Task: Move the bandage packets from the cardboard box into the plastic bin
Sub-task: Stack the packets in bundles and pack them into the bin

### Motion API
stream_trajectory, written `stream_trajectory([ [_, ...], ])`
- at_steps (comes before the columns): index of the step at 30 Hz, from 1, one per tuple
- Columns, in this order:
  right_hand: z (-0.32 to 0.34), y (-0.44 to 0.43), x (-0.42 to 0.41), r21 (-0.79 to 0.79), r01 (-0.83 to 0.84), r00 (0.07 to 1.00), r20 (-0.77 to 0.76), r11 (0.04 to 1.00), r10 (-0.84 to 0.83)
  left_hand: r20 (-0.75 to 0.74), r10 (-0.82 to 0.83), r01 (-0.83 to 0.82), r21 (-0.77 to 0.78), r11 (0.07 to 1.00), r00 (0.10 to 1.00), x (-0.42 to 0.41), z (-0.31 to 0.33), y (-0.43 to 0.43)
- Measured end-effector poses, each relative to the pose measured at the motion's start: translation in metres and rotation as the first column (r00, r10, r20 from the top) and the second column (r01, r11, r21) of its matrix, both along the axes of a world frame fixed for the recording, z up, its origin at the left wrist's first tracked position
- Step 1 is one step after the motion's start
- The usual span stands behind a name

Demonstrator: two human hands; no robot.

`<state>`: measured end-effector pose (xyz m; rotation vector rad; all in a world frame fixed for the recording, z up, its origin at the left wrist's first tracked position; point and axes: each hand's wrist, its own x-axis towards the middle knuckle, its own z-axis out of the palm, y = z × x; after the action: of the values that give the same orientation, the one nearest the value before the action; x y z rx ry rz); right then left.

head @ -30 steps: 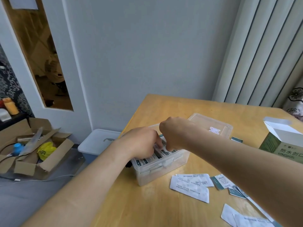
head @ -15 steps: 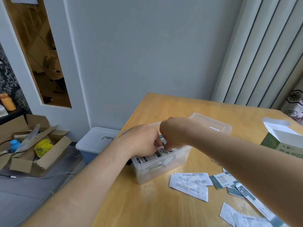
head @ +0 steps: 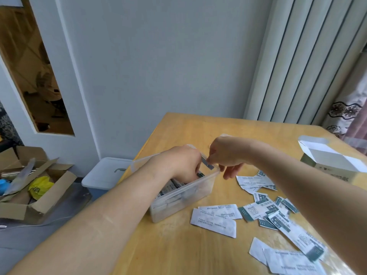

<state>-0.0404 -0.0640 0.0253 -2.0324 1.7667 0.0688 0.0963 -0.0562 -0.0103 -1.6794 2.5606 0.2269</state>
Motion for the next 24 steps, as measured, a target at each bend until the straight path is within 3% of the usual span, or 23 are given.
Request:
stream_trajectory([
  [4,-0.01,0.001,-0.006,0.086,0.032,0.992,0.117,0.996,-0.042,0.08,-0.003,0.001,0.023,1.0,0.997,-0.009,0.0,-0.005],
  [14,-0.018,-0.002,-0.008,0.088,0.04,0.969,0.238,0.995,-0.06,-0.023,-0.059,0.057,-0.063,0.996,0.998,-0.009,-0.019,-0.015],
  [19,-0.02,0.002,-0.017,0.154,0.051,0.907,0.407,0.987,-0.11,-0.004,-0.04,0.04,-0.044,0.998,0.999,-0.004,-0.026,-0.017],
  [24,-0.015,0.011,-0.038,0.042,0.04,0.909,0.413,0.998,-0.054,-0.241,0.065,-0.062,0.021,0.998,0.968,-0.003,-0.007,-0.008],
])
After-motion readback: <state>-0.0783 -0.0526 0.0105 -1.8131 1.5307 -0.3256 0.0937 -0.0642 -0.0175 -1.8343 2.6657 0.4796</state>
